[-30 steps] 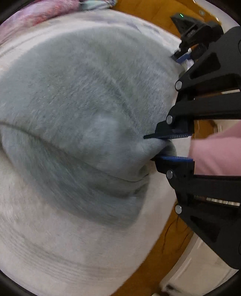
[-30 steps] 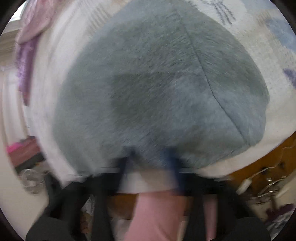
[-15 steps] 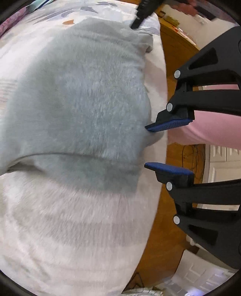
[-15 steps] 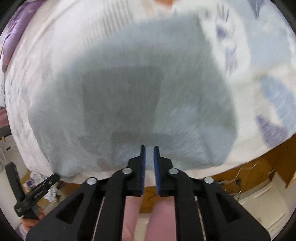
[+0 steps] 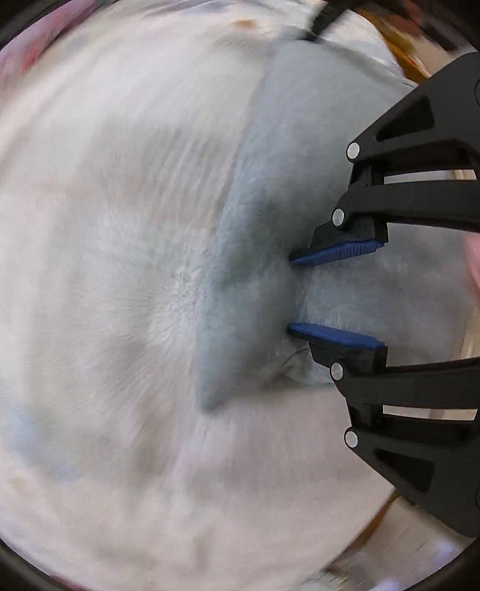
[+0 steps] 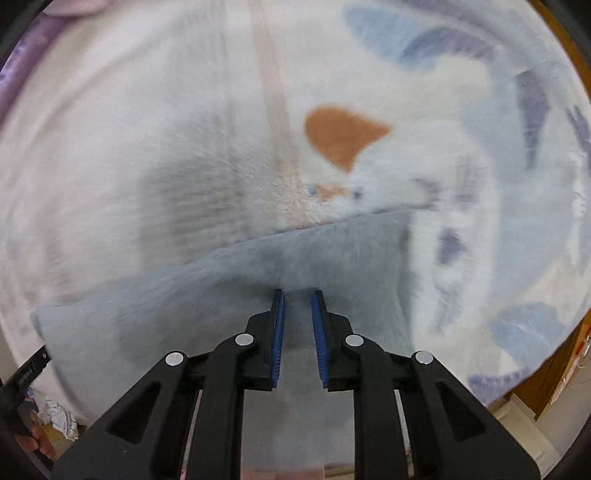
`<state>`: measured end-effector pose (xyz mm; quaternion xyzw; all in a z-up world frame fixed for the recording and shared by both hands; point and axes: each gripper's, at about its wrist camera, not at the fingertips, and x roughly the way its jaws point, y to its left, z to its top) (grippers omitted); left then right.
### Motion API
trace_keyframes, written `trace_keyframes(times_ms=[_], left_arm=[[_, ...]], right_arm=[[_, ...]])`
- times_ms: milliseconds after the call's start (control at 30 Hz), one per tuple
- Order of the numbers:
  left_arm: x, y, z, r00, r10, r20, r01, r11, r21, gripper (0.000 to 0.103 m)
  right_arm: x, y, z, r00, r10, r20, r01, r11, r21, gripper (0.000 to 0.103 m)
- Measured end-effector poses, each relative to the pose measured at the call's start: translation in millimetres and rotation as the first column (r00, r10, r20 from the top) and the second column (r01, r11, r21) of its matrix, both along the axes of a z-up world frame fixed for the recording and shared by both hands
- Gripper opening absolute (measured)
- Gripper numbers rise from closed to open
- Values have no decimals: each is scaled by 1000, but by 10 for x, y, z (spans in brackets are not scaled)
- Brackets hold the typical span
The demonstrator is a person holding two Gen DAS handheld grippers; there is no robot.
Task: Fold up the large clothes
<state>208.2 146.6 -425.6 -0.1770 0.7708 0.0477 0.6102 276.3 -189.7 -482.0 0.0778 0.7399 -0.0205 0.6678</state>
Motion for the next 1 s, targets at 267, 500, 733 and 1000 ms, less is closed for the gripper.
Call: trace_keyframes(times_ms=[267,500,733,1000], left_arm=[[-102,39,417,998,-13,54,14,1000,-19,33],[-80,-228,979,963,-27,268,41,998,-46,18],[-229,-931,651,915,-139,379,159,987,-22,7],[-277,-784,739,859,-269,437,286,958,27,4]], right_arm=[[-180,330,308,995,60,75,-58,998,-37,14],[-551,979,959,935,141,324,-190,974,123,14],[-394,1272,321,949,128,289,-196,956,219,14],[-403,963,320,926,238,293,-308,926,221,0]])
